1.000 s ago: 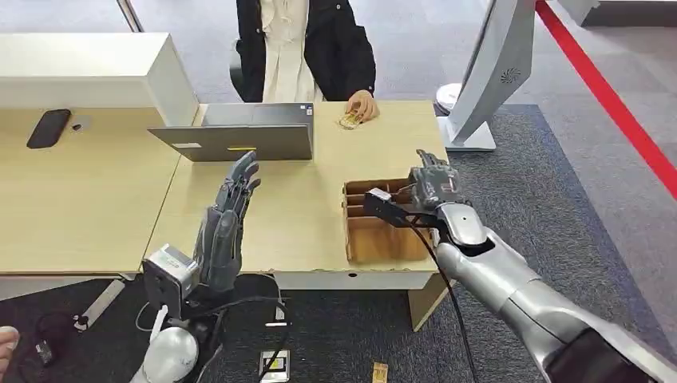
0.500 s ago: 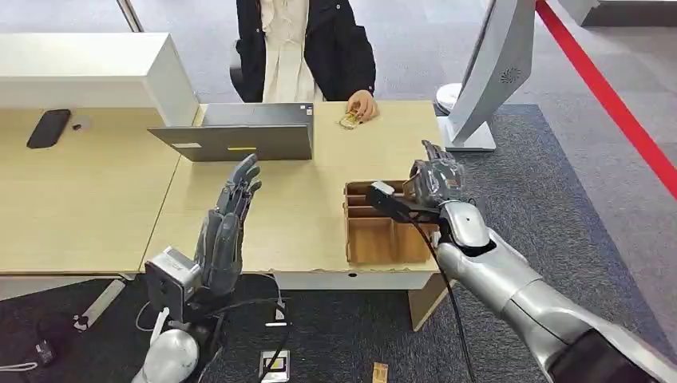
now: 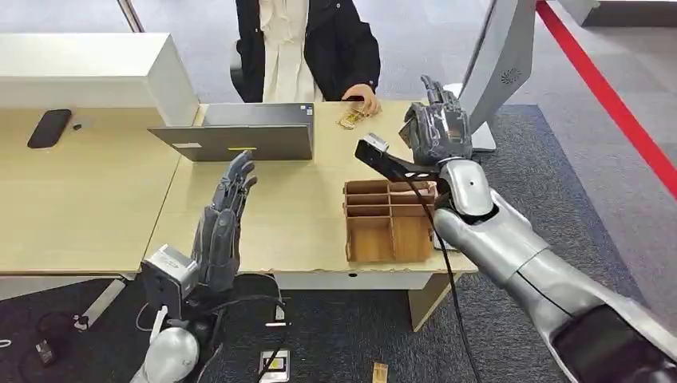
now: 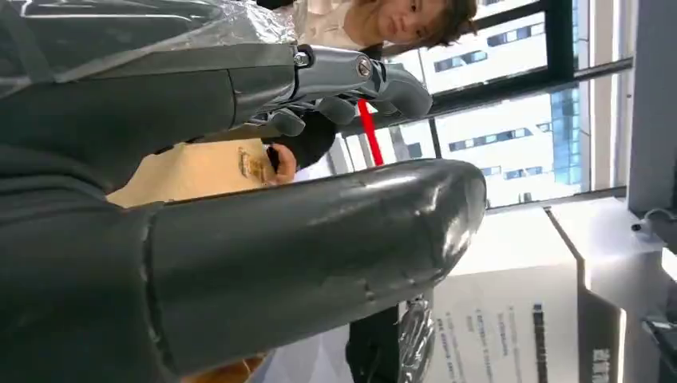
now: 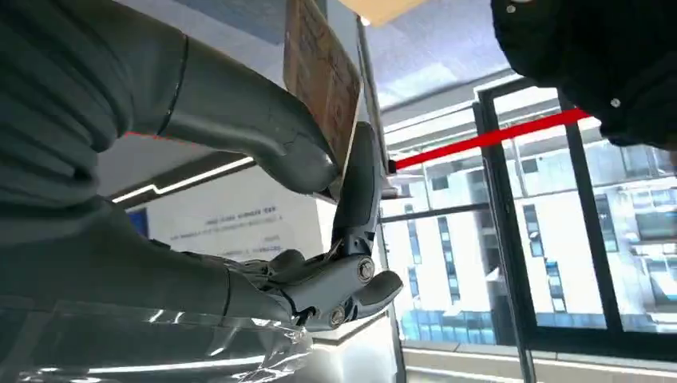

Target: Pass the card to the sensor for recognition and then transmit it.

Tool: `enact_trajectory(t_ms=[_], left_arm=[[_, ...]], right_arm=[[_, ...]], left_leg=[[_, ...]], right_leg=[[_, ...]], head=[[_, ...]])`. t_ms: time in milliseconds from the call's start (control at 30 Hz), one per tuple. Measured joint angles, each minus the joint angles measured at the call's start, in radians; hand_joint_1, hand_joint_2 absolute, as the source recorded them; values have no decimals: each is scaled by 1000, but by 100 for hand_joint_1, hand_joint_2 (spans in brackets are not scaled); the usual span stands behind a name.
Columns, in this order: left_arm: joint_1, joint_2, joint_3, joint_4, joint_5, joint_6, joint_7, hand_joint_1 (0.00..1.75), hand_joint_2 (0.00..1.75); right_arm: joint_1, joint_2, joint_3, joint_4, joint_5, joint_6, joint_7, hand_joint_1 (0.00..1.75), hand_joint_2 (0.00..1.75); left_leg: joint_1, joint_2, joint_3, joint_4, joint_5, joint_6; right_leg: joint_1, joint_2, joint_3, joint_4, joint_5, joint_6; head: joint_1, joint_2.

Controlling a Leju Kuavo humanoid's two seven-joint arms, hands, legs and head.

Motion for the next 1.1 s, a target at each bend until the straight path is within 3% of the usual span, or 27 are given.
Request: enact_trajectory(t_ms=[300, 367, 567, 767, 1033, 1067, 1100], left_arm=[[-6, -6, 0, 13, 2, 5, -31, 0, 0], [-16, -16, -2, 30, 11, -10, -39, 0, 0], [-31, -27, -13, 48, 20, -26, -41, 0, 0], [-36, -30, -21, 53, 22, -29, -41, 0, 0], [-40, -30, -23, 59, 26, -34, -40, 0, 0], [-40, -30, -23, 60, 26, -35, -40, 0, 0], [-40, -30, -23, 61, 28, -35, -40, 0, 0]], right_arm=[[-68, 16, 3, -10, 6, 42, -8, 175, 175], [-101, 54, 19, 22, 11, 126, -55, 175, 175], [-159, 138, 42, 136, 5, 208, -75, 175, 175], [-203, 212, 60, 241, -23, 200, -53, 175, 175], [-221, 257, 79, 325, -18, 190, -48, 175, 175], [-221, 260, 81, 335, -18, 190, -48, 54, 175], [-221, 261, 82, 340, -17, 191, -48, 0, 175]], left_leg=[[0, 0, 0, 0, 0, 0], [0, 0, 0, 0, 0, 0], [0, 0, 0, 0, 0, 0], [0, 0, 0, 0, 0, 0], [0, 0, 0, 0, 0, 0], [0, 0, 0, 0, 0, 0], [0, 0, 0, 0, 0, 0]], right_leg=[[0, 0, 0, 0, 0, 0], [0, 0, 0, 0, 0, 0], [0, 0, 0, 0, 0, 0], [0, 0, 0, 0, 0, 0], [0, 0, 0, 0, 0, 0], [0, 0, 0, 0, 0, 0], [0, 0, 0, 0, 0, 0]], head=[[0, 0], [0, 0], [0, 0], [0, 0], [0, 0], [0, 0], [0, 0]])
